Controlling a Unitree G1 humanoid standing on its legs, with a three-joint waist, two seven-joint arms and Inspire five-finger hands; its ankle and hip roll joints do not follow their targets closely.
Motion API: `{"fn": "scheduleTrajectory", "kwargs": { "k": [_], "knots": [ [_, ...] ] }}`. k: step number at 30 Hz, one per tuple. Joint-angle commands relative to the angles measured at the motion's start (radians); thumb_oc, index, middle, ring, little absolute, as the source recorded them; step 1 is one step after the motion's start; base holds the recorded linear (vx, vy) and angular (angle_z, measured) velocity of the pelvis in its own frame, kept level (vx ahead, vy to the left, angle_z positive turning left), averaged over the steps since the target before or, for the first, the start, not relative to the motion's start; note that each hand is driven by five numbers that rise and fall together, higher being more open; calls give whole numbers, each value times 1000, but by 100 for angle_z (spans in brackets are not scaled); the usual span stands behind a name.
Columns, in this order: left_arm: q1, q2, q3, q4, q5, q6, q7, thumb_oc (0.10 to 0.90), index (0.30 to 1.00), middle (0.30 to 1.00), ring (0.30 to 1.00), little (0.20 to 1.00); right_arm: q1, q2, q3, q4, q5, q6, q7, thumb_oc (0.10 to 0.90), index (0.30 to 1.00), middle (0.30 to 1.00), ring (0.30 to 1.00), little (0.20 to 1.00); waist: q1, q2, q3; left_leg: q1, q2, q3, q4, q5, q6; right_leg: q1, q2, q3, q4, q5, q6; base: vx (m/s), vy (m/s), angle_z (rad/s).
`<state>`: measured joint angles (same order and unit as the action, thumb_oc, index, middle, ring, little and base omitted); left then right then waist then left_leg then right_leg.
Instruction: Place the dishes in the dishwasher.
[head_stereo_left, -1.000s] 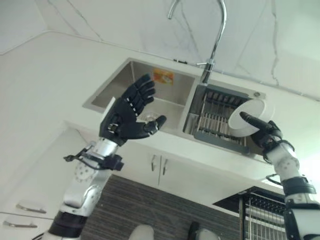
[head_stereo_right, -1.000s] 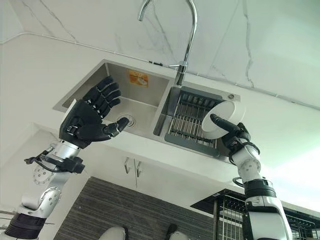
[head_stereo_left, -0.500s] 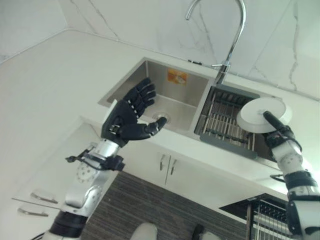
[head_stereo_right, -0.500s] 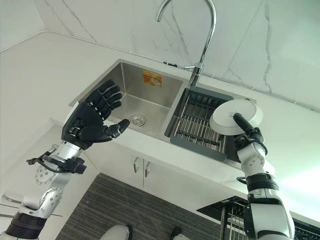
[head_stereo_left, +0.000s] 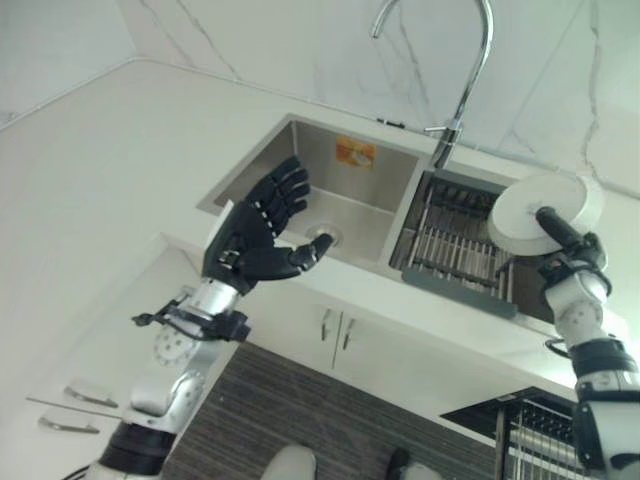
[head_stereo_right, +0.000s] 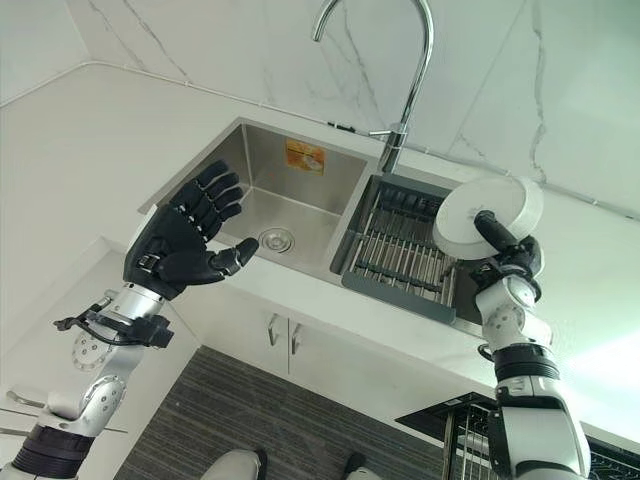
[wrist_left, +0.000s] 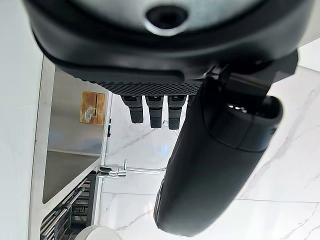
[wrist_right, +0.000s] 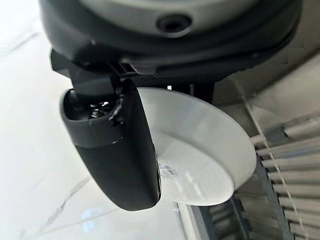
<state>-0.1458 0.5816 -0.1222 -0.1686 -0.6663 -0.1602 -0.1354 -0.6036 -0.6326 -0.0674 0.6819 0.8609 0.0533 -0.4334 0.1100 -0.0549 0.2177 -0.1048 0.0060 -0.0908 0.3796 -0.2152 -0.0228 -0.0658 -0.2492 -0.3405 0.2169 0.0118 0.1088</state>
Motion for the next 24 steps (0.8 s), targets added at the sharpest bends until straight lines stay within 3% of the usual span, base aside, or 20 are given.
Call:
{"fn": "scheduleTrajectory", "kwargs": {
  "k": [1,5,11,14,18,23,24],
  "knots": [
    [-74,41,15,-116,-50,-124,-3,800,900,900,900,900,-80,-145,4,-147,-167,-112,-43,400,300,300,300,300,-10,-17,-62,110,66,69,-80,-55,-49,-63,-37,38,83,-39,95,1,20,-3],
    [-53,28,34,-140,-39,-106,-28,800,900,900,900,900,-28,-151,-26,-309,-281,-122,-126,400,300,300,300,300,-23,-22,-46,115,56,64,-80,-64,-37,-75,-37,57,83,-27,105,-2,21,0],
    [-24,15,35,-173,-120,-44,-150,800,900,900,900,900,52,-108,-78,-472,-325,-158,-179,400,300,300,300,300,-40,-20,-38,123,42,68,-80,-76,-20,-87,-39,85,83,-8,110,1,72,-14],
    [-18,-8,-24,-205,-218,114,-349,800,900,900,900,900,111,-58,-97,-587,-327,-182,-190,400,300,300,300,300,-65,-15,-31,130,28,73,-80,-86,-8,-100,-43,113,83,13,110,4,124,-26],
    [-13,-24,-106,-234,-316,271,-512,800,900,900,900,900,166,-8,-104,-665,-347,-229,-166,400,300,300,300,300,-98,-8,-25,136,17,96,-80,-98,2,-116,-58,142,83,47,114,2,129,-20],
    [2,-78,-226,-250,-387,388,-656,800,900,900,900,900,248,73,-104,-812,-331,-288,-57,400,300,300,300,300,-164,-4,-11,146,-15,132,-80,-119,20,-162,-90,206,83,118,127,13,201,-51],
    [-3,-105,-276,-246,-381,408,-693,800,900,900,900,900,261,89,-104,-843,-330,-293,-24,400,300,300,300,300,-193,-2,-2,145,-32,140,-80,-123,26,-182,-92,234,83,137,129,29,217,-75]
  ]
}}
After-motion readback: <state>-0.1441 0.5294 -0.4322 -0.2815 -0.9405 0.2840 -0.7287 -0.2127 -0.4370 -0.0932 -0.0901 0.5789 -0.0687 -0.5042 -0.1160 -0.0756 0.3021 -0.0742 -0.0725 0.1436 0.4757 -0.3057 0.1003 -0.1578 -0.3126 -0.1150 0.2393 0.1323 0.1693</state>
